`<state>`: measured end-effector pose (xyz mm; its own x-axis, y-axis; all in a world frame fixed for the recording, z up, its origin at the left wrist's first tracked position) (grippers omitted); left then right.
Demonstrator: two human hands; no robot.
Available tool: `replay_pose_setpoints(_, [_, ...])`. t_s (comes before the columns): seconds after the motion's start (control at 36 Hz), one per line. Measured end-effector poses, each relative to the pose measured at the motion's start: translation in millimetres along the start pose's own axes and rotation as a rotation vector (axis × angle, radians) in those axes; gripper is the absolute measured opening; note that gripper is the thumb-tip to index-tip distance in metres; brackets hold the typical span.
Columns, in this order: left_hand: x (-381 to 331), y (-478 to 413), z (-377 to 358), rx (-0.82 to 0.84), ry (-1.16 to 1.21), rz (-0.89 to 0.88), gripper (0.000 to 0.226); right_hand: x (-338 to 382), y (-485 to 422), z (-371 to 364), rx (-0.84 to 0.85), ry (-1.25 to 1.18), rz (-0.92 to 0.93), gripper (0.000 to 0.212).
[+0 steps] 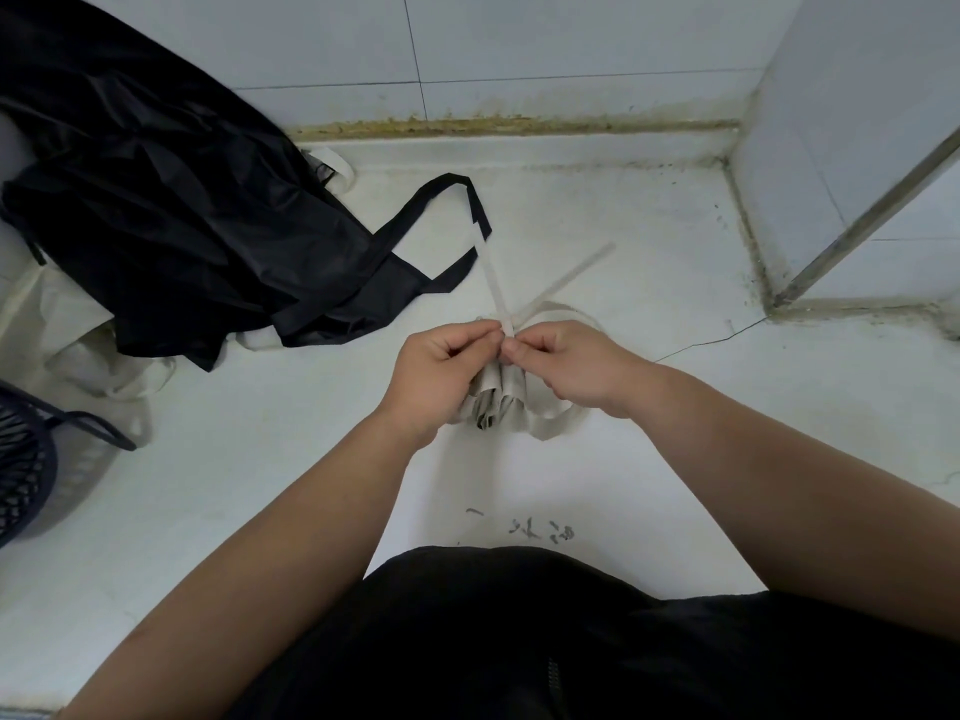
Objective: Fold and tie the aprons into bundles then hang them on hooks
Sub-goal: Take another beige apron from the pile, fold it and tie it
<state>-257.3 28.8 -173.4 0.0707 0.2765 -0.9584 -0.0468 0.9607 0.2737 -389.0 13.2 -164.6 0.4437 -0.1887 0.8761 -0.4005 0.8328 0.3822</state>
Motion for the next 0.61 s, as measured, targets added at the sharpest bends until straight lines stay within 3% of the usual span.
replay_pose_setpoints(0.39, [-1, -2, -4, 0.118, -0.084, -0.008, 0.016, -1, -5, 2, -0.001, 0.287, -0.017, 0.036])
replay_pose_setpoints(0.47, [6, -3, -3, 0.132, -0.009, 0.074, 0.024, -6, -4, 0, 0.046, 0.127, -0.078, 0.029])
replay_pose_setpoints(0.56, [12, 0, -8, 0.233, 0.082, 0.109, 0.027, -16, -4, 0, 0.072, -0.236, -0.214, 0.011])
replay_pose_setpoints(0.61, [13, 1, -10, 0.265, 0.08, 0.102, 0.028, -22, -3, 1, 0.063, -0.292, -0.233, 0.01])
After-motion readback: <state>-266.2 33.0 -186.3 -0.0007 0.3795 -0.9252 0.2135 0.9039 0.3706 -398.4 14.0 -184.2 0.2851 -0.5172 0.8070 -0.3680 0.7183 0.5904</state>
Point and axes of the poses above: each hand's wrist, its own y-axis away from the middle knuckle, its own z-axis out of the back of the hand, x = y × z, the point moved 6 cm from there along -y, towards the middle knuckle
